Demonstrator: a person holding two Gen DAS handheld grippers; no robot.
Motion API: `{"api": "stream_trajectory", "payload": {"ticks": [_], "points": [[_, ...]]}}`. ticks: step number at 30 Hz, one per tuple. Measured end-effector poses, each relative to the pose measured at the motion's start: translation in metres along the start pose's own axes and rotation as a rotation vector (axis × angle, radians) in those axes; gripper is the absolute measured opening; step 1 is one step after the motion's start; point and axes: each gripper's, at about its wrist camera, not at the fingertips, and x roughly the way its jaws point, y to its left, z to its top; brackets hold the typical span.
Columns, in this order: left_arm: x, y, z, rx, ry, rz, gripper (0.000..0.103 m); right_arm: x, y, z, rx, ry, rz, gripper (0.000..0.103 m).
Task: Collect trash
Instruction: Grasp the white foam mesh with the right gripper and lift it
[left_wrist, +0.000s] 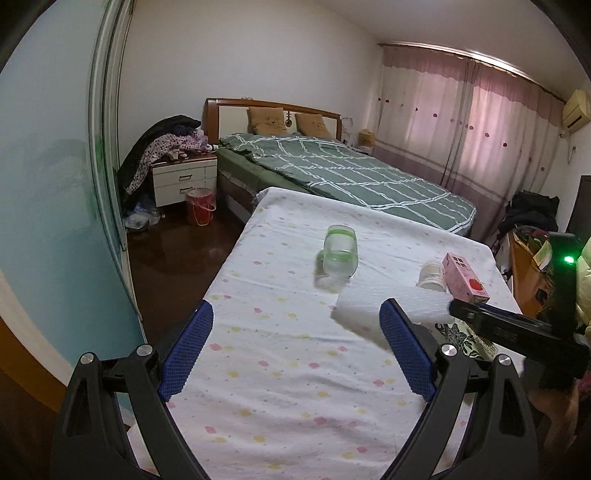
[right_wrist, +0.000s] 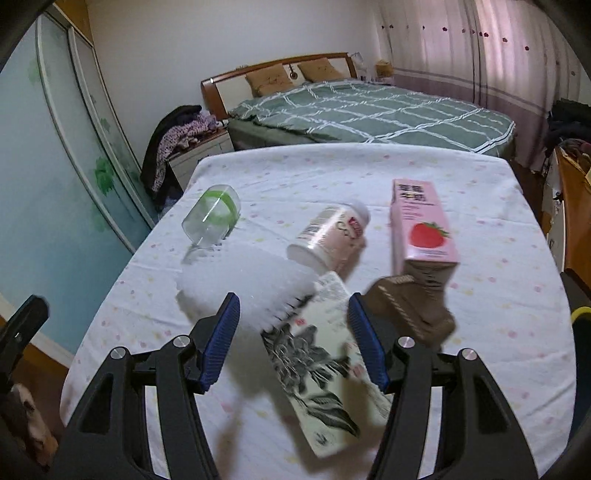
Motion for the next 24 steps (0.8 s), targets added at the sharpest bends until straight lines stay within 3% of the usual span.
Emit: {"api": "stream_trajectory", "payload": {"ticks": [10, 12, 15, 18, 24], "points": [[-0.002, 0.002, -0.003, 0.001, 0.004, -0.026, 0.09, 0.03, 0.021, 0.001, -0.037, 0.037, -0.074, 0.057], [-0.001, 0.003, -0.004, -0.002, 0.011, -0.027, 0.09, 0.029, 0.022, 0.001, -0.038, 0.038, -0.062, 0.042], [-0.001, 0.004, -0.005, -0.008, 0.017, -0.031, 0.09, 0.027, 0.024, -0.001, -0.04, 0.035, -0.044, 0.029], [-0.002, 0.003, -0.007, -0.001, 0.016, -0.035, 0.09, 0.019, 0.026, -0.002, -0.046, 0.02, -0.025, 0.022], [-0.005, -0.001, -0.007, 0.004, 0.015, -0.041, 0.09, -0.009, 0.024, -0.004, -0.028, -0.031, 0.032, 0.021]]}}
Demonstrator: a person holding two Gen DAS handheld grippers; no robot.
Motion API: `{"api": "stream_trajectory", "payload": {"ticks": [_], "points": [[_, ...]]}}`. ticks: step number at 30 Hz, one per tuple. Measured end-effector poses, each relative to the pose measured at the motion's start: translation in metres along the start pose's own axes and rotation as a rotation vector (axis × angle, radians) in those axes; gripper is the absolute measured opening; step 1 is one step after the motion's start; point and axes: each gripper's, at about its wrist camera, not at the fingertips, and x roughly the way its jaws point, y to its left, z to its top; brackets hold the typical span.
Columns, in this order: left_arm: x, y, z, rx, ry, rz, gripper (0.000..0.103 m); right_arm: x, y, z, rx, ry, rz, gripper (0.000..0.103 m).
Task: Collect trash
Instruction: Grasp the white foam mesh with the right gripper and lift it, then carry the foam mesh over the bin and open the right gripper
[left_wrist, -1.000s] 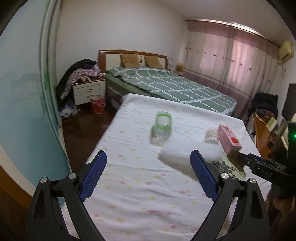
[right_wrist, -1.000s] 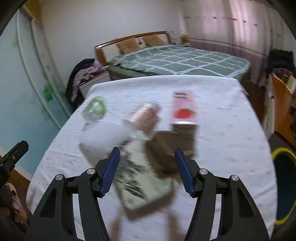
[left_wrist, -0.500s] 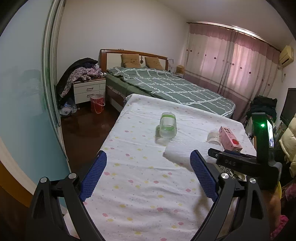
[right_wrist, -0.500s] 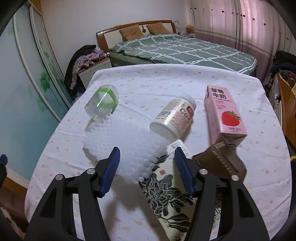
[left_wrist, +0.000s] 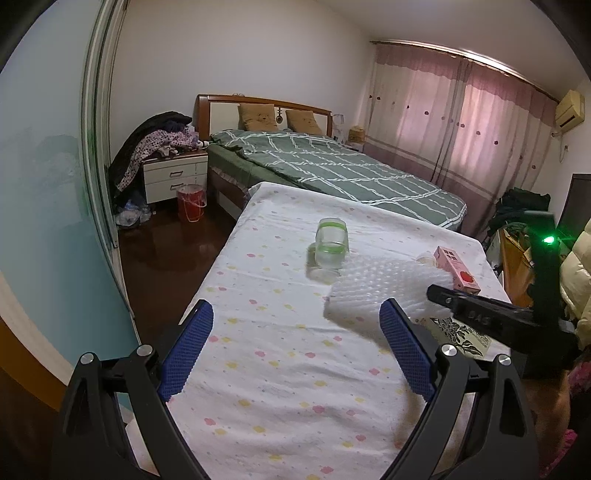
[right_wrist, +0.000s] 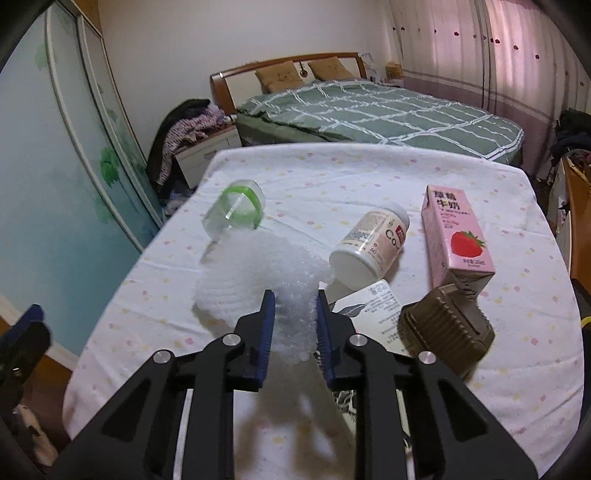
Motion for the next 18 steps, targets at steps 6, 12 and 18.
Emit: {"api": "stream_trajectory", "payload": {"ticks": [6, 12, 18], "points": [[-0.001, -0.01, -0.002, 0.021, 0.008, -0.015, 0.09, -0.038, -0.006, -0.002, 0.009, -0.086, -0.019, 0.021], [-0.001, -0.03, -0.007, 0.055, 0.019, -0.045, 0.09, -0.075, -0.04, -0.006, 0.069, -0.166, -0.088, 0.021], [0.003, -0.051, -0.012, 0.092, 0.039, -0.073, 0.09, -0.107, -0.097, -0.022, 0.172, -0.213, -0.184, 0.021]]}}
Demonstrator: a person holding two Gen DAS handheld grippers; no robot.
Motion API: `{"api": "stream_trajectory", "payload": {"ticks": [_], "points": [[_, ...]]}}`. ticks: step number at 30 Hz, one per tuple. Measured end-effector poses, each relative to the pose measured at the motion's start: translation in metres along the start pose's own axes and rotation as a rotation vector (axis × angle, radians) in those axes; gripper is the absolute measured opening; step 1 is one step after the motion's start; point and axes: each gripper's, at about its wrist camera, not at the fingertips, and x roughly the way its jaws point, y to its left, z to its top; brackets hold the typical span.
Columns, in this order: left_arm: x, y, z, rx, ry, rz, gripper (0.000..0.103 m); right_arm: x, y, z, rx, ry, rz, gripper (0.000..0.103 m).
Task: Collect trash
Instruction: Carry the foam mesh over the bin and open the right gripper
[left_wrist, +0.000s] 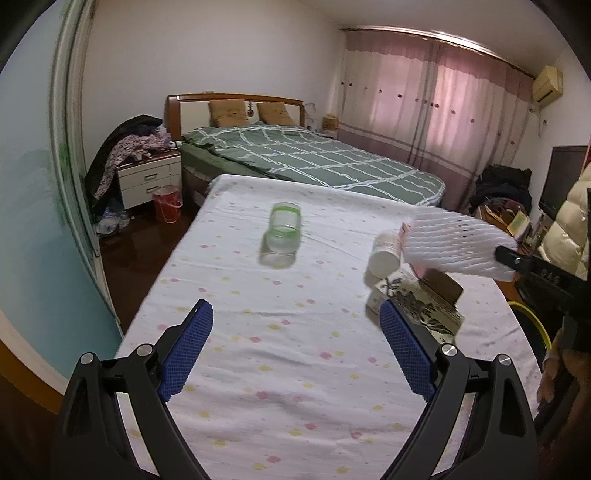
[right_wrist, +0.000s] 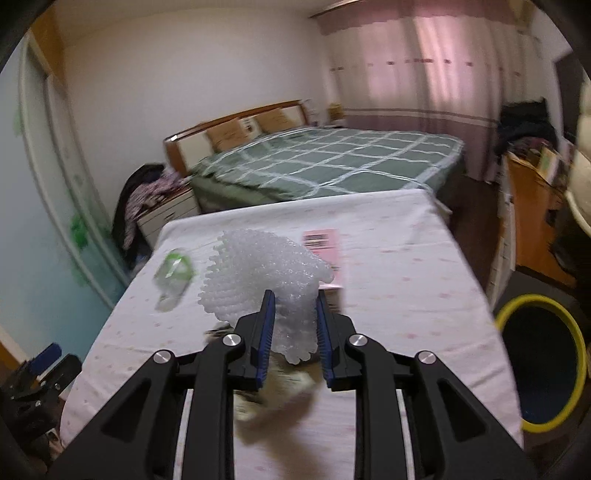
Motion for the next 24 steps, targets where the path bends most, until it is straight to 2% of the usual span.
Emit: {"api": "stream_trajectory", "payload": {"ticks": [7, 15, 24], "points": [[0.007, -0.033, -0.003, 0.052, 0.024, -0.03, 0.091, -0.023, -0.084, -0.01, 0.148, -0.044, -0.136, 0.021], [0.032, -0.083, -0.013, 0.134, 0.09, -0.096, 0.091, -0.046, -0.169, -0.028, 0.289, -0.074, -0.313, 0.023], [0.066, -0.125, -0.022, 0.177, 0.163, -0.121, 0.091, -0.038, -0.218, -0.055, 0.36, -0.017, -0.421, 0.026]]}}
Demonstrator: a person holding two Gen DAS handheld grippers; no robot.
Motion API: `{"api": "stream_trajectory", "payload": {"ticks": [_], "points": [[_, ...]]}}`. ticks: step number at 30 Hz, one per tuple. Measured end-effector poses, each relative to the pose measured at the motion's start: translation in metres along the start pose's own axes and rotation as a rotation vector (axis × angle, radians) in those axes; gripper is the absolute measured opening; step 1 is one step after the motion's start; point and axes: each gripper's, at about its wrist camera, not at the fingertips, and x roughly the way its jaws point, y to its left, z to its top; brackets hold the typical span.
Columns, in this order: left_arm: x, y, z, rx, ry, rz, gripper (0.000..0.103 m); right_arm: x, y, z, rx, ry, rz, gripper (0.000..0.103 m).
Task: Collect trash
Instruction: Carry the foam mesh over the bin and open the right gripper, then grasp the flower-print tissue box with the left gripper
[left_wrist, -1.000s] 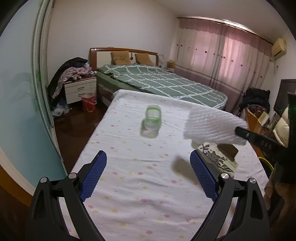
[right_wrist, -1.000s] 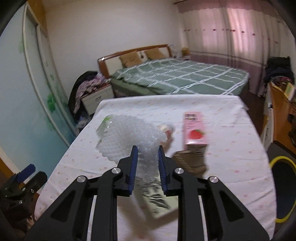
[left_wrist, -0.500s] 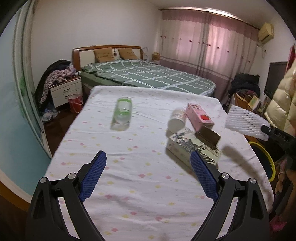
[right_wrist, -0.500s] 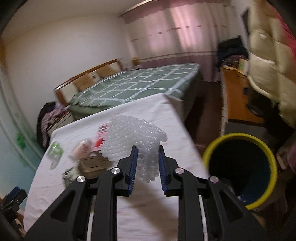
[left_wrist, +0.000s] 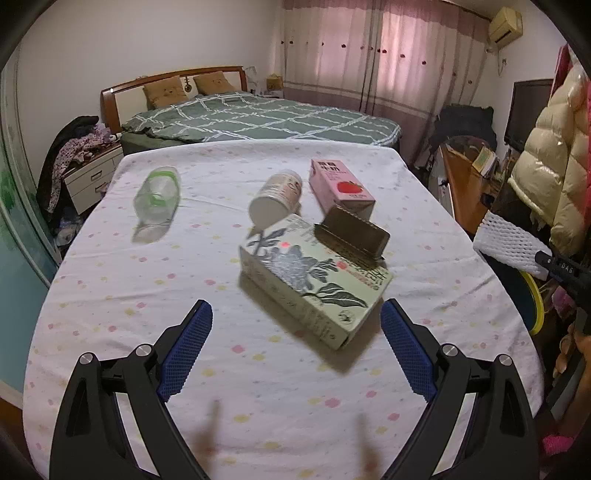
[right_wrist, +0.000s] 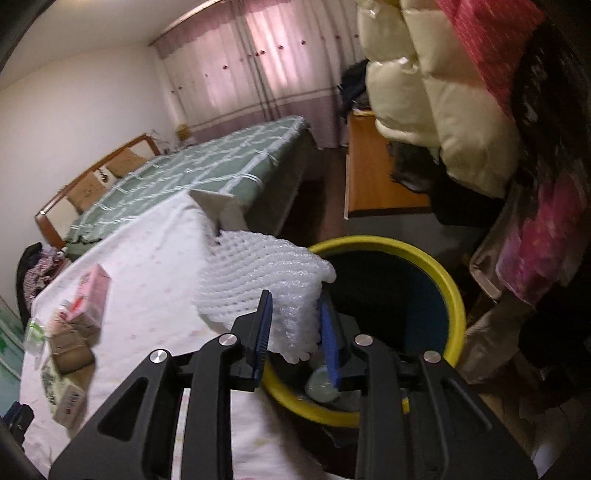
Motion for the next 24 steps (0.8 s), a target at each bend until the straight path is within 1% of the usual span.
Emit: {"api": "stream_trajectory", "payload": {"ticks": [4, 5, 7, 8, 9, 15, 24], "points": [[0.01, -0.011, 0.002, 0.013, 0.016, -0.001, 0.091, 0.006, -0.007, -0.003, 0.023, 0.017, -0.023, 0.027], [0.013, -0.013, 0.002, 0.016, 0.02, 0.001, 0.091, 0.007, -0.009, -0.003, 0.03, 0.017, -0.029, 0.029], [0.017, -0.014, 0.003, 0.018, 0.026, 0.001, 0.091, 0.007, -0.011, -0.004, 0.036, 0.011, -0.041, 0.04], [0.019, -0.015, 0.004, 0.018, 0.029, 0.0, 0.091, 0.007, -0.012, -0.004, 0.035, 0.007, -0.045, 0.049], [0.021, -0.016, 0.004, 0.02, 0.034, 0.0, 0.091, 0.007, -0.012, -0.004, 0.034, 0.003, -0.051, 0.052], [0.033, -0.019, 0.003, 0.029, 0.057, 0.008, 0.091, 0.008, -0.012, -0.003, 0.03, 0.001, -0.045, 0.057], [0.05, -0.02, -0.002, 0.046, 0.098, 0.032, 0.091, 0.01, -0.006, -0.002, 0.023, 0.009, -0.025, 0.057]]}}
